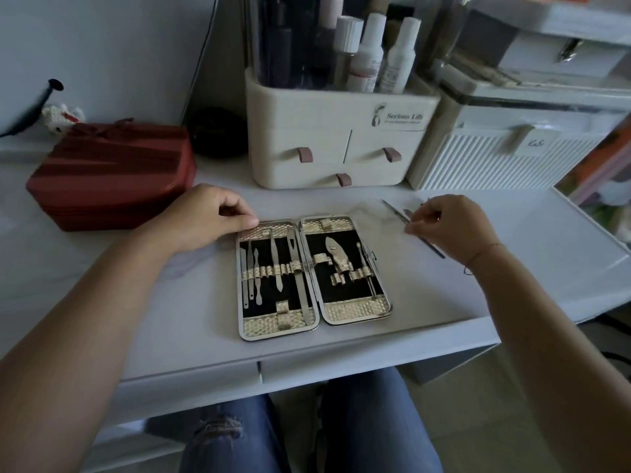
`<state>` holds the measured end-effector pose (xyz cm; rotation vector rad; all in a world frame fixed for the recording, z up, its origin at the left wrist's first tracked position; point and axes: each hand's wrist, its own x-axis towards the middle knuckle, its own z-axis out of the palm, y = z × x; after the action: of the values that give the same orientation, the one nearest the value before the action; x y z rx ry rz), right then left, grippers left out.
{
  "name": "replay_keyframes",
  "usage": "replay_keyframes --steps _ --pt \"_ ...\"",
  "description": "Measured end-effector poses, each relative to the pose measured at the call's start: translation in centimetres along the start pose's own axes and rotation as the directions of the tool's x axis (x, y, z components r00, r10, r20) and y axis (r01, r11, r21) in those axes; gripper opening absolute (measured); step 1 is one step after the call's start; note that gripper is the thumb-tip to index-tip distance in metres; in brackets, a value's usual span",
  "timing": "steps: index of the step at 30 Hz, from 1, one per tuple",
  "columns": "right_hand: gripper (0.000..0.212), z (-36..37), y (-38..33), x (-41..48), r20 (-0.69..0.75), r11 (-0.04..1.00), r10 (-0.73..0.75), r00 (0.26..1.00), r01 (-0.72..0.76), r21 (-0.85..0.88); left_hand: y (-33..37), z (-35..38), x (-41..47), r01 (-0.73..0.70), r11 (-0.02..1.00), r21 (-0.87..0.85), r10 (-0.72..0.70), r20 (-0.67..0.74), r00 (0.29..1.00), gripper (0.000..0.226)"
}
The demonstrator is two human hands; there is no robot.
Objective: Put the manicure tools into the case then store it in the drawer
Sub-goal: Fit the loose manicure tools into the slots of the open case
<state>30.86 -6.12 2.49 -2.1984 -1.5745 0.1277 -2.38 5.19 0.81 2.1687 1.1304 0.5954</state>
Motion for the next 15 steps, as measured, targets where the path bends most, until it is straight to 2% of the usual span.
replay_keyframes --steps 3,9,15 --pt "0.014 0.3 -0.1 0.3 -0.022 0.999 0.009 1.0 -0.01 -0.044 0.0 0.1 0.0 -0.01 1.0 0.014 0.01 -0.009 1.0 0.011" --pt "0.024 -0.1 -0.7 0.9 0.072 0.993 0.04 0.997 -0.031 -0.117 0.0 0.1 0.1 -0.013 1.0 0.018 0.013 -0.012 1.0 0.008" --pt "0.031 -0.5 -1.2 0.9 0.115 0.993 0.04 0.993 -0.026 -0.119 0.1 0.0 0.0 -0.005 1.0 0.01 0.005 -0.009 1.0 0.007"
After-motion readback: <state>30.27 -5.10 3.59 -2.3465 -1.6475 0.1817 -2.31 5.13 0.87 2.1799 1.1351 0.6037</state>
